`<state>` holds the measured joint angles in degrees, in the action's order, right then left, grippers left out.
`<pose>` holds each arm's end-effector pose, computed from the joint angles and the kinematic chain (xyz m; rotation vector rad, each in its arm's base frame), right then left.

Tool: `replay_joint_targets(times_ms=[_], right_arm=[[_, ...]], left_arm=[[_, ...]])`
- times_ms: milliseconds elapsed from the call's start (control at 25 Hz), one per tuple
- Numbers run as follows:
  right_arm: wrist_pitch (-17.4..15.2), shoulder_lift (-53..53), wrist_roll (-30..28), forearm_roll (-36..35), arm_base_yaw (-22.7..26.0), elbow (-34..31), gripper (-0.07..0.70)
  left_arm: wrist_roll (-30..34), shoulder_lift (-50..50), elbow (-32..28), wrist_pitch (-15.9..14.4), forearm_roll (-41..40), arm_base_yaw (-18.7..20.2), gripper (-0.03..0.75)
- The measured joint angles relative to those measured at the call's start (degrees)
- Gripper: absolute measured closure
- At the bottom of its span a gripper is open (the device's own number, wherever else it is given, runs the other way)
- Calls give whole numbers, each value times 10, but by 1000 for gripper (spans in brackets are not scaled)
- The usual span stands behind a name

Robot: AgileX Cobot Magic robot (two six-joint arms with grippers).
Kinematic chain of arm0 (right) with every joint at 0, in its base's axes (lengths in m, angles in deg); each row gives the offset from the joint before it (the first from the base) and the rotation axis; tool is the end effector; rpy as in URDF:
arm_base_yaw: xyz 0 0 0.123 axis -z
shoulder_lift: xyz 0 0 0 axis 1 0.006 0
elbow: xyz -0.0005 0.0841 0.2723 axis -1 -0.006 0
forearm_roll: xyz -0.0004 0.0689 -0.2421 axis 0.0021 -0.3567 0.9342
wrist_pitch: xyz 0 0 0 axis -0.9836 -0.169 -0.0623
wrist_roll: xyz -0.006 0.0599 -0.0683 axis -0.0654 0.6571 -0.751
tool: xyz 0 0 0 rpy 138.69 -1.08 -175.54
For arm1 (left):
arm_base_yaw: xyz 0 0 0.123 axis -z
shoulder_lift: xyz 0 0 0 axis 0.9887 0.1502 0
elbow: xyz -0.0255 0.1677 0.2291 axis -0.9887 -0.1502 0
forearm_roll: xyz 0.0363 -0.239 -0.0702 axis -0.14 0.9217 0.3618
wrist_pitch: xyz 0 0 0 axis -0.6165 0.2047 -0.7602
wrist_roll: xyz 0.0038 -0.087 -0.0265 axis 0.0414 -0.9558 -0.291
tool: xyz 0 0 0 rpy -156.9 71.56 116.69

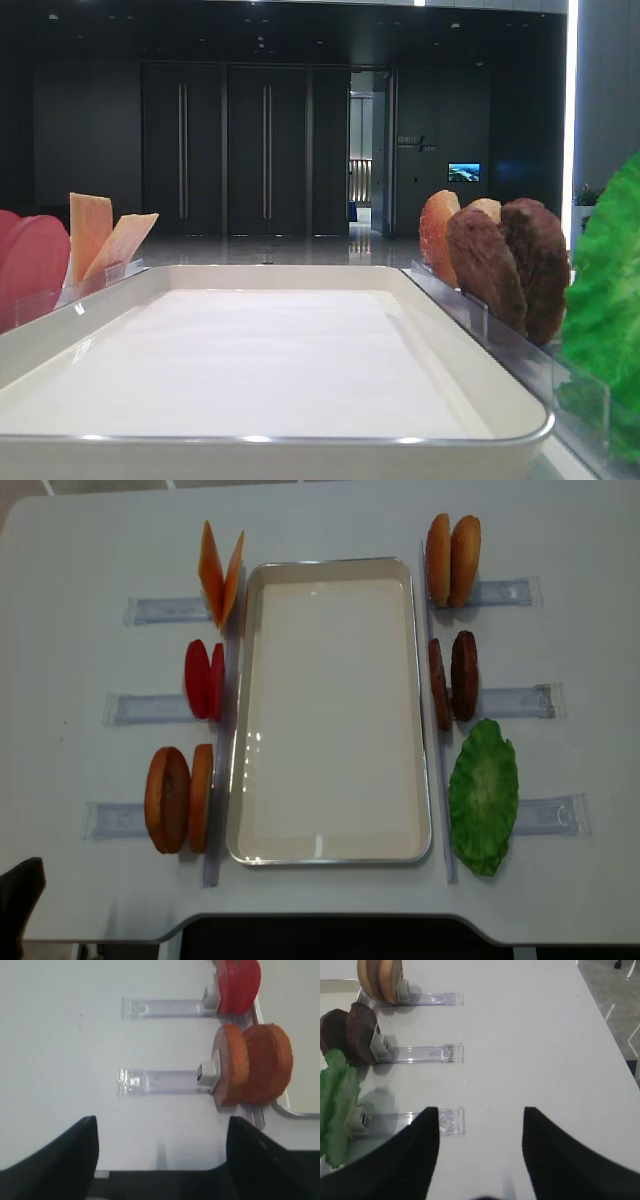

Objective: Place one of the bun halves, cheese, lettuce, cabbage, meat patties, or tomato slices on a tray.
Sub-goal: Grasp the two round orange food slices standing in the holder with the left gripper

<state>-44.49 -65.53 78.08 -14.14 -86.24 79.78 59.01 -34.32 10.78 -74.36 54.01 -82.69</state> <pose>-0.0097 0.0065 0.2727 -0.0339 2.1037 -0.0010 0.0174 0.0013 0.2759 -0.0487 2.3249 0.0161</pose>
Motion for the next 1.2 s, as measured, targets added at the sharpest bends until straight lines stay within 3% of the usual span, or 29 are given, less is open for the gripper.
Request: replay_joint_targets(times_ms=[240,520,1200], right_arm=[[0,0,0,0,0,0,268],[0,0,0,0,0,0,268],[0,0,0,0,0,0,268]], left_arm=[[-10,104,15,-5,0,0,114],[-14,250,87,-10,0,0,114],[-29,458,177,-14,1,0,114]])
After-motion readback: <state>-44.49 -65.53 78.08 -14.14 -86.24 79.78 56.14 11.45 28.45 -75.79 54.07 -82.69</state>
